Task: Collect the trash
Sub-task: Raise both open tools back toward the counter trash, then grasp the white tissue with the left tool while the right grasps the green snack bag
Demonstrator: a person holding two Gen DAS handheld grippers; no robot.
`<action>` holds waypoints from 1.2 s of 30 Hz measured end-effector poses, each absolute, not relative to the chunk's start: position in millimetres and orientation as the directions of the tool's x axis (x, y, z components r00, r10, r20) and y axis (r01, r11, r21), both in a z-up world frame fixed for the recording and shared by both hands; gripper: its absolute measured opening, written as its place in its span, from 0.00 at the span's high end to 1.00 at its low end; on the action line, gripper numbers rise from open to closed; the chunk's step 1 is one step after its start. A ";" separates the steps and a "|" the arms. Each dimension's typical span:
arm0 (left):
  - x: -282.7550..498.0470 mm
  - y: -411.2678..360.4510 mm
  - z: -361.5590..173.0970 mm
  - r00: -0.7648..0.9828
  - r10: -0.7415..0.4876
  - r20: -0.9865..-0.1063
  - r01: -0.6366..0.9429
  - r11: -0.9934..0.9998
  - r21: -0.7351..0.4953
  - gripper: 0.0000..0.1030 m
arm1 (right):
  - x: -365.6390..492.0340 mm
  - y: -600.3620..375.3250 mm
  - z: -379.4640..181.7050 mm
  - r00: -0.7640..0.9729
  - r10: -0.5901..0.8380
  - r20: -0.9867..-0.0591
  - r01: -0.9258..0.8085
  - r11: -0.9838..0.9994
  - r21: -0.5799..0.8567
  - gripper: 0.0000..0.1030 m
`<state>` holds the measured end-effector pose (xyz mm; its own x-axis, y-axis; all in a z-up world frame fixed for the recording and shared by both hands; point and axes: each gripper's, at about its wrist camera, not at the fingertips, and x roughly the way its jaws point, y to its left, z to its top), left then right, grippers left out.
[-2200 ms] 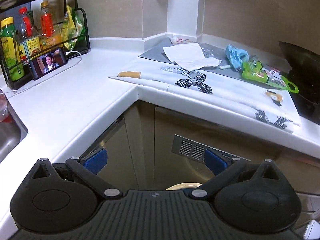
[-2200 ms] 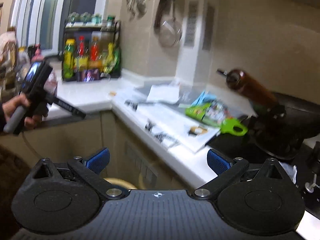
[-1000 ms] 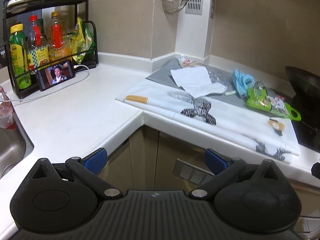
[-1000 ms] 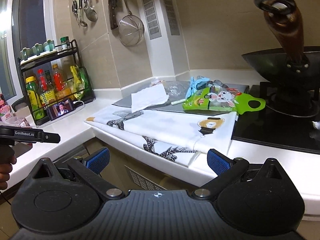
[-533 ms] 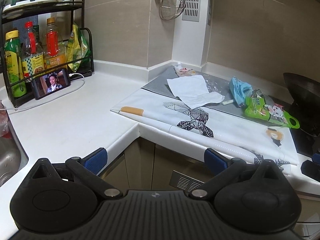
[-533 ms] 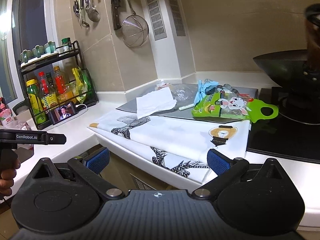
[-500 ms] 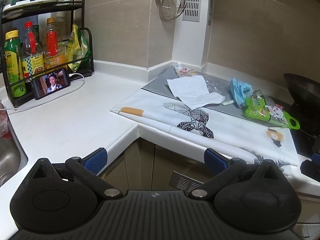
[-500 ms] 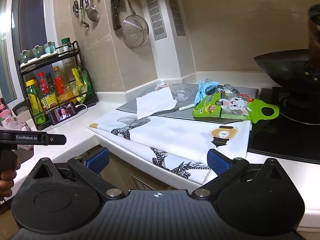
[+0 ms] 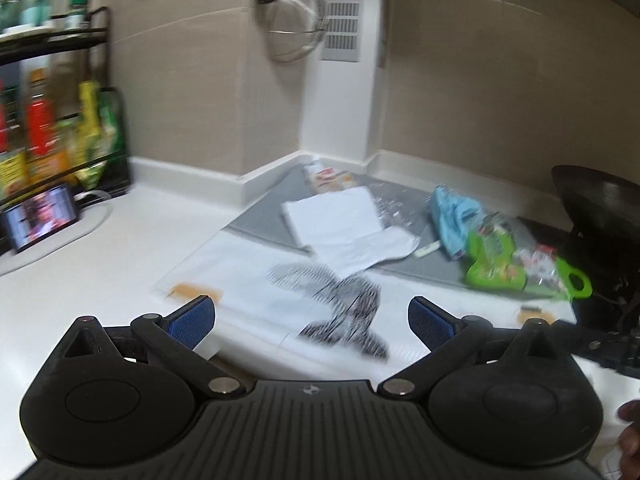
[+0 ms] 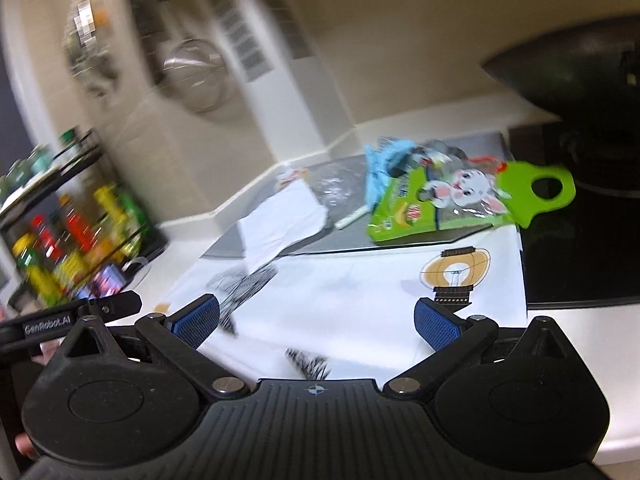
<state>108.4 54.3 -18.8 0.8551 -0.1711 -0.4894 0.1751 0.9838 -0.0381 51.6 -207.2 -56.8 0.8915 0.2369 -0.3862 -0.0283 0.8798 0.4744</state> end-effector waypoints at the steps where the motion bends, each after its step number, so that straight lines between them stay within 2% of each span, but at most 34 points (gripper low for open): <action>1: 120.4 48.3 -19.4 0.852 -0.183 -0.491 0.187 0.981 -0.041 0.00 | 60.0 -210.5 -59.0 0.891 0.226 -0.395 0.000 0.868 0.497 0.00; 7: 191.3 22.8 -26.7 0.824 -0.251 -0.508 0.245 0.966 -0.080 0.00 | 104.8 -240.7 -79.6 0.887 0.174 -0.428 0.170 0.738 0.653 0.00; 11: 231.5 9.9 -39.3 0.757 -0.373 -0.536 0.374 0.921 -0.113 0.00 | 125.7 -257.1 -94.1 0.892 0.182 -0.414 0.220 0.626 0.748 0.00; 15: 259.0 -7.4 -53.3 0.729 -0.387 -0.564 0.421 0.904 -0.077 0.00 | 142.3 -260.7 -97.3 0.909 0.165 -0.382 0.211 0.608 0.765 0.00; 19: 279.2 -27.9 -58.1 0.685 -0.424 -0.593 0.489 0.870 -0.056 0.00 | 160.8 -263.2 -102.2 0.909 0.140 -0.393 0.245 0.583 0.775 0.00; 27: 312.7 -66.9 -68.2 0.687 -0.353 -0.635 0.484 0.874 0.037 0.00 | 187.6 -264.5 -106.9 0.906 0.061 -0.418 0.321 0.543 0.776 0.00; 30: 323.0 -73.0 -77.5 0.669 -0.308 -0.676 0.467 0.882 0.060 0.02 | 193.8 -266.1 -108.2 0.908 0.027 -0.418 0.343 0.524 0.780 0.00; 31: 325.9 -72.6 -80.1 0.664 -0.299 -0.686 0.459 0.887 0.058 0.20 | 195.3 -266.6 -108.1 0.905 0.021 -0.424 0.351 0.526 0.775 0.11; 32: 328.3 -72.4 -82.9 0.657 -0.282 -0.699 0.449 0.891 0.062 0.35 | 196.4 -266.0 -107.3 0.891 -0.002 -0.453 0.381 0.546 0.747 0.48; 33: 332.1 -71.6 -86.7 0.630 -0.270 -0.729 0.444 0.894 0.053 0.68 | 198.4 -265.7 -108.8 0.870 -0.012 -0.492 0.411 0.568 0.713 0.68; 34: 336.0 -67.6 -89.2 0.608 -0.278 -0.744 0.435 0.900 0.020 0.82 | 200.3 -268.6 -115.3 0.860 0.010 -0.510 0.417 0.563 0.714 0.84; 36: 336.1 -57.7 -86.9 0.610 -0.293 -0.736 0.415 0.910 -0.019 1.00 | 196.6 -273.0 -121.7 0.869 0.020 -0.495 0.398 0.564 0.723 0.90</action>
